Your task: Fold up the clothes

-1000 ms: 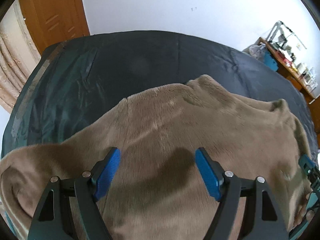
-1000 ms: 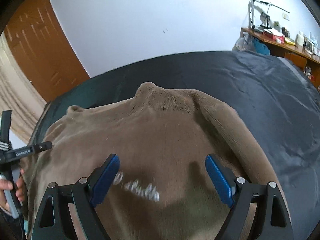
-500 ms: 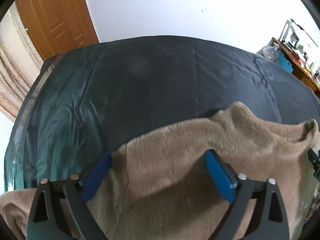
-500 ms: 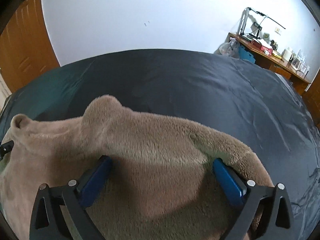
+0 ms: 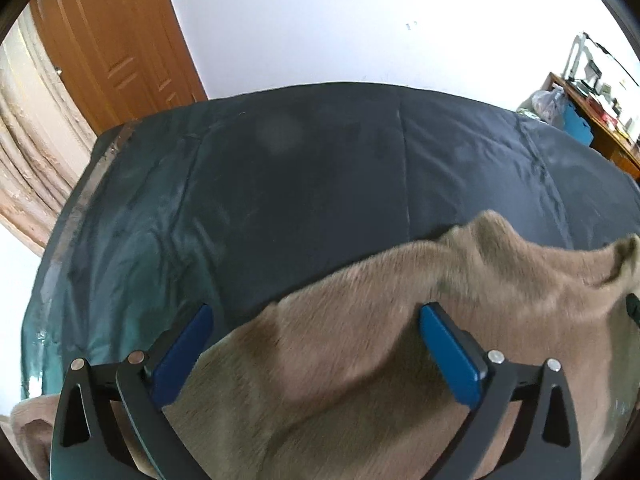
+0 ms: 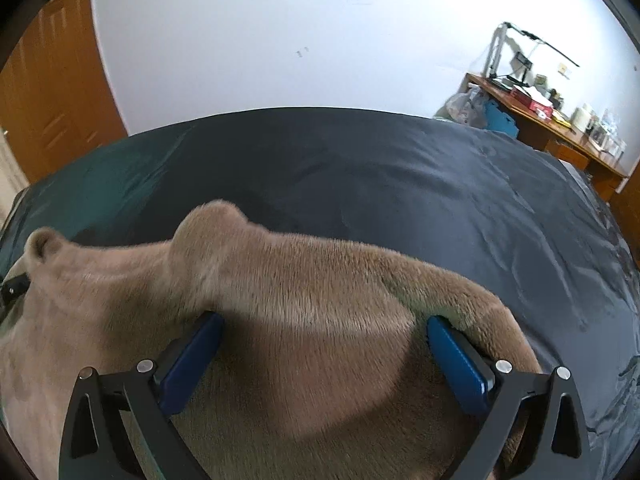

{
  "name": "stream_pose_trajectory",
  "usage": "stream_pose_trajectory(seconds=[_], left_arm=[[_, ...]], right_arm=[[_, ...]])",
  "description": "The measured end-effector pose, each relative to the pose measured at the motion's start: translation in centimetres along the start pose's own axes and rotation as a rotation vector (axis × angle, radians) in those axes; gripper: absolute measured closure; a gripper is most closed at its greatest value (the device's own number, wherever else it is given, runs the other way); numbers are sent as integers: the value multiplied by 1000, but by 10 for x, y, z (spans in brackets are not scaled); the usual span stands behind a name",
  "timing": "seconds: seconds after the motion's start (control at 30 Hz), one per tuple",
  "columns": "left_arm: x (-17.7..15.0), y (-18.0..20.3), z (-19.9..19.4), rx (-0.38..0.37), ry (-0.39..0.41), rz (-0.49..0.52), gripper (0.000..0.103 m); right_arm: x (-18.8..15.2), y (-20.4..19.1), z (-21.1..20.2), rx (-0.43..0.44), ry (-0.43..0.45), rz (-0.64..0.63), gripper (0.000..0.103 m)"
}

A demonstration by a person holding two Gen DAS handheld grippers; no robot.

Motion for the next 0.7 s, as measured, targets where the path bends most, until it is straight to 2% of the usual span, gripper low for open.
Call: stream_pose_trajectory(seconds=[0.13,0.33,0.4,0.47,0.57,0.7], left_arm=[[-21,2,-25,-51,-6,42,0],[-72,8,-48,-149,-69,107,0],[-87,9,-47,-147,-89,125,0],[-96,8,-45,-123,-86,136,0],[-101,6,-44,-107,-65,138,0],[-107,-1,-53,-88,-84,111,0]], right_arm=[[-19,-12,-44,67,27,-6,0],[-86,-78,-90,208,-45,-199,0],[-109,-96,-98,239,-75,-249,0],[-123,-105,-99,211,-81,-293,0],[-122,-99,-98,211,-43,-285,0],[-122,-103,-101,211,-14,-297,0]])
Point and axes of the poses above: each gripper's, at about its wrist camera, not at the fingertips, and z roughly the way its jaws point, y to its right, x to its top, the point moved 8 cm from there along z, roughly the way its jaws point, and after that the axes turned 10 degrees about -z, right-handed, at the moved point
